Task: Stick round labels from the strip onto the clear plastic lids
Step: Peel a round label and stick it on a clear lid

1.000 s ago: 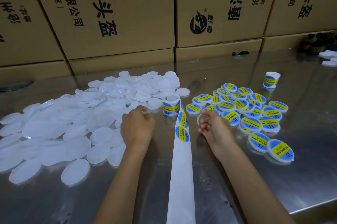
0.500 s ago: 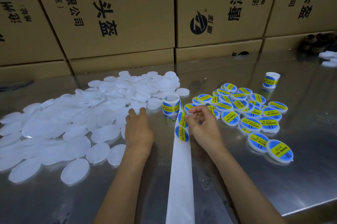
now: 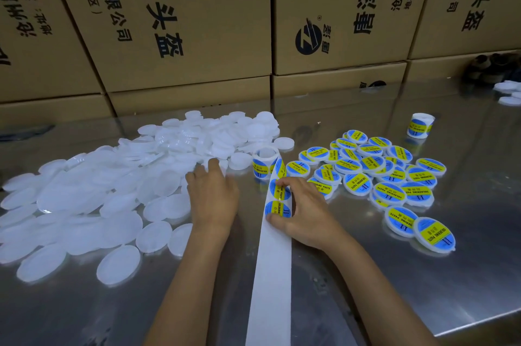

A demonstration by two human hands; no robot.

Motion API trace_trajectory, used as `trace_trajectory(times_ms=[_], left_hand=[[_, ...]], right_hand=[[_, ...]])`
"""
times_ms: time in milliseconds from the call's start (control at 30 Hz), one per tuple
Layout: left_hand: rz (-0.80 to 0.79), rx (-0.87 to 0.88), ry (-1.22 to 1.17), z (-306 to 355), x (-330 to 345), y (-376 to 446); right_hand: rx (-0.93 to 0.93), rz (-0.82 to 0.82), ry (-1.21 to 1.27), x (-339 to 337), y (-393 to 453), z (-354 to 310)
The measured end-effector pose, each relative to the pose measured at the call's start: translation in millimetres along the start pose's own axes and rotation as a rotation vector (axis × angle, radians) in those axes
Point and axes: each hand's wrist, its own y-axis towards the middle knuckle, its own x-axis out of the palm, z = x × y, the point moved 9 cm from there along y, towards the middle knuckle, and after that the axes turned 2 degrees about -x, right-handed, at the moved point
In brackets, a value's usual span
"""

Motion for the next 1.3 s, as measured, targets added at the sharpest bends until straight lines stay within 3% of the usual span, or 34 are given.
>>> trace_trajectory(times_ms=[67, 200, 267, 533, 767, 1033, 1300], left_hand=[[-0.018, -0.06, -0.322, 1.9, -1.0, 1.5], [-0.377, -0.339, -1.085, 15.4, 35.9, -4.6], [-0.472, -0.342, -1.226, 25.2, 45.9, -9.0], [-0.63, -0.352, -1.237, 24.3, 70.0, -19.5], [-0.653, -0.346, -1.231, 19.0, 73.3, -16.3], [-0.669, -0.335, -1.225, 19.3, 76.1, -16.0], [-0.674, -0.32, -1.172, 19.5, 77.0, -14.3]], right_hand=[[0.007, -0.024, -0.04, 2.1, 0.7, 1.6], [0.02, -0.026, -0.014, 0.5, 1.2, 3.7], [0.007, -0.014, -0.001, -0.8, 0.8, 2.4], [-0.07, -0.029, -0.041, 0.5, -1.5, -5.6], [-0.077, -0.063, -0.032, 1.2, 0.8, -2.7], [-0.059, 0.013, 0.013, -3.5, 2.2, -5.1], [-0.166, 0.087, 0.029, -11.4, 0.3, -22.1]])
